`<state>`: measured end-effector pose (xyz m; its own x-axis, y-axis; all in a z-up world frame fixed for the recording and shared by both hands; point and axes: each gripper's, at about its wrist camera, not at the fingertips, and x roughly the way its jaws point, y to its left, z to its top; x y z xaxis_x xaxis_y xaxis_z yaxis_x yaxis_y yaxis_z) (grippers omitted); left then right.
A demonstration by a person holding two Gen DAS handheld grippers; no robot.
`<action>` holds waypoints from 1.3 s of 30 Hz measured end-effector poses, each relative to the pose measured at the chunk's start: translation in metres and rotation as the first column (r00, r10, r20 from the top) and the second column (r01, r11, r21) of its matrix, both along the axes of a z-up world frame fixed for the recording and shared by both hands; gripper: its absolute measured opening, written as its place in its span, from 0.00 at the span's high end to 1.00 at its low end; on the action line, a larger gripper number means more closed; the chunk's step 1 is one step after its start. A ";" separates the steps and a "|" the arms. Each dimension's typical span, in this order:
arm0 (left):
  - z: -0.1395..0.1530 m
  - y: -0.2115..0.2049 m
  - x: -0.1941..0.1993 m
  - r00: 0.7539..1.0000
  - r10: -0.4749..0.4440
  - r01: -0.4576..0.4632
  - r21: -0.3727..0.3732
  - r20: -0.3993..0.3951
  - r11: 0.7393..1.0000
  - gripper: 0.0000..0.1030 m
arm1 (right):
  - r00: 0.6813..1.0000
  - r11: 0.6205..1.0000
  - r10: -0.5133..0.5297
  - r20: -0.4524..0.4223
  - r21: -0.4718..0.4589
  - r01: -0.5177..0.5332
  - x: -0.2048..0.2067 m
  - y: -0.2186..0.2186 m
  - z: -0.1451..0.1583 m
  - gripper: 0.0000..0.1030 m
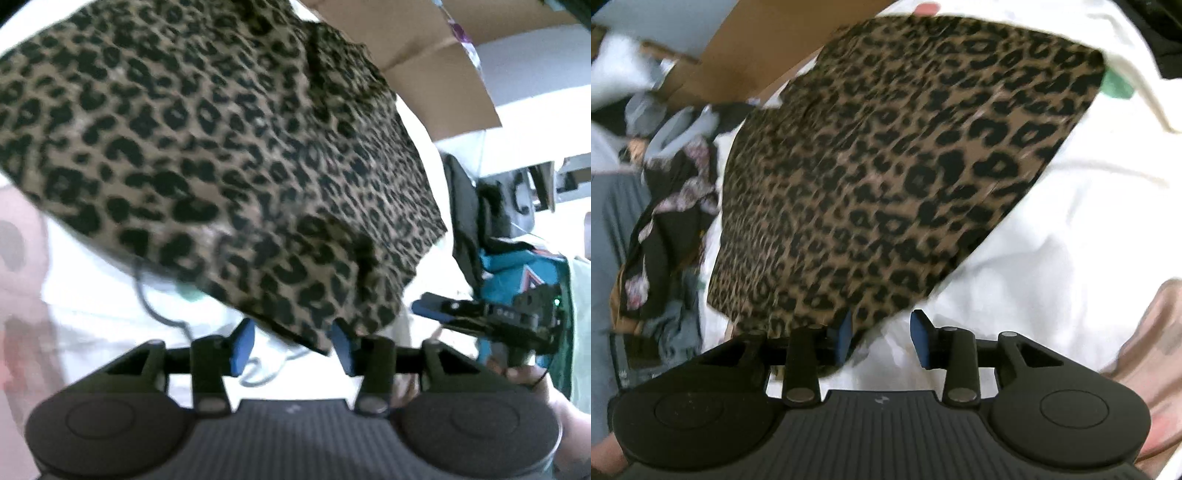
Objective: Fold clothes
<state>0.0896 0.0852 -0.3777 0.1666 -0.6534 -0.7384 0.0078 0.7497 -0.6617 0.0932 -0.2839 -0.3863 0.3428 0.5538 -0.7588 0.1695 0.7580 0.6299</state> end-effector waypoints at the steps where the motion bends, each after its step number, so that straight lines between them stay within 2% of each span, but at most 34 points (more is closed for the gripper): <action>1: -0.002 -0.005 -0.001 1.000 -0.008 0.008 -0.005 -0.001 1.000 0.49 | 1.000 1.000 0.022 -0.001 0.007 -0.022 -0.001 0.005 -0.001 0.64; 6: -0.012 -0.026 -0.006 0.999 -0.044 0.044 -0.010 0.006 0.999 0.49 | 0.994 0.993 0.112 0.009 0.032 -0.112 0.001 0.032 -0.005 0.64; 9: -0.010 -0.032 -0.007 0.998 -0.050 0.050 0.000 0.045 0.999 0.53 | 0.986 0.986 0.162 0.032 0.022 -0.163 0.004 0.048 -0.005 0.64; 10: -0.010 -0.034 -0.007 0.998 -0.050 0.050 -0.002 0.050 0.999 0.63 | 0.983 0.984 0.178 0.040 0.017 -0.179 0.005 0.054 -0.005 0.64; 11: -0.010 -0.036 -0.007 0.997 -0.058 0.058 -0.002 0.054 0.998 0.79 | 0.981 0.982 0.190 0.046 0.013 -0.191 0.005 0.059 -0.006 0.64; 13: -0.007 -0.039 -0.008 0.994 -0.083 0.083 0.004 0.065 0.997 0.94 | 0.976 0.977 0.210 0.059 0.004 -0.211 0.007 0.068 -0.008 0.64; 17: 0.005 -0.042 -0.012 0.986 -0.133 0.131 0.025 0.103 0.991 0.96 | 0.960 0.965 0.264 0.089 -0.019 -0.263 0.009 0.083 -0.011 0.65; 19: 0.014 -0.041 -0.015 0.979 -0.167 0.164 0.036 0.119 0.986 0.97 | 0.952 0.958 0.287 0.106 -0.018 -0.287 0.009 0.085 -0.011 0.78; 20: 0.017 -0.042 -0.016 0.975 -0.185 0.180 0.045 0.125 0.983 0.97 | 0.950 0.956 0.291 0.109 -0.015 -0.292 0.008 0.083 -0.010 0.96; 21: 0.020 -0.042 -0.016 0.971 -0.202 0.196 0.058 0.130 0.979 0.97 | 0.949 0.955 0.295 0.110 -0.012 -0.295 0.008 0.082 -0.008 0.98; 28: 0.034 -0.042 -0.017 0.946 -0.287 0.267 0.138 0.151 0.954 0.97 | 0.933 0.941 0.338 0.121 -0.051 -0.334 0.003 0.067 0.008 1.00; 34: 0.027 -0.046 -0.021 0.926 -0.347 0.316 0.201 0.149 0.927 0.97 | 0.921 0.924 0.375 0.102 -0.116 -0.363 0.000 0.058 0.013 1.00; 39: 0.021 -0.040 -0.021 0.925 -0.358 0.324 0.230 0.126 0.918 0.97 | 0.923 0.918 0.378 0.074 -0.156 -0.364 0.000 0.051 0.008 1.00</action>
<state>0.0684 0.0456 -0.3569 0.0887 -0.5320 -0.8421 0.3814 0.7991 -0.4647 0.0932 -0.2325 -0.3780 0.2111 0.5493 -0.8086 -0.1989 0.8340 0.5146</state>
